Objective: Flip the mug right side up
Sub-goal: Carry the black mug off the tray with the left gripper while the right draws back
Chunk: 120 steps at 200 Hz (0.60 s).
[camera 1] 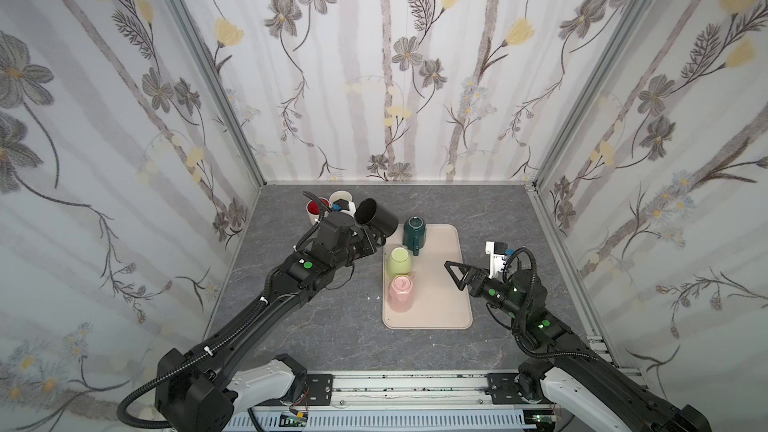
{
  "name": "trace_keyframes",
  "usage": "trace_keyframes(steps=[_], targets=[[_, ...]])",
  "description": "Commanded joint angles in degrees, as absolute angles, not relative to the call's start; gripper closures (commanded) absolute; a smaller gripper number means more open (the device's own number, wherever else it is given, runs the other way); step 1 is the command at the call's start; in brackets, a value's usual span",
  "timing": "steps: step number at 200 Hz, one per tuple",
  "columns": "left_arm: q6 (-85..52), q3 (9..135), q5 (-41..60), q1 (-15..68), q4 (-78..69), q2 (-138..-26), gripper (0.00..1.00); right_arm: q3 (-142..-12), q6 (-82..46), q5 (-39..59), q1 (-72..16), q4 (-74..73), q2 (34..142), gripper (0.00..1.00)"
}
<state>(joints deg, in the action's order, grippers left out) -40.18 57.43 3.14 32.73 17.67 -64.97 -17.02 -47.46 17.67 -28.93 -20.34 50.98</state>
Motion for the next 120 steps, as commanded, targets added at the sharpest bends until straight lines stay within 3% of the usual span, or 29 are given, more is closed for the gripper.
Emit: trace_keyframes(steps=[1, 120], targets=[[-37.65, 57.62, -1.65, 30.32, 20.94, -63.40, 1.00, -16.22, -46.55, 18.98, -28.91, -21.04, 49.12, 0.00], [-33.85, 61.17, -9.66, 12.42, 21.83, -70.87, 1.00, -10.05, -49.12, 21.27, -28.92, -13.93, 33.10, 0.00]])
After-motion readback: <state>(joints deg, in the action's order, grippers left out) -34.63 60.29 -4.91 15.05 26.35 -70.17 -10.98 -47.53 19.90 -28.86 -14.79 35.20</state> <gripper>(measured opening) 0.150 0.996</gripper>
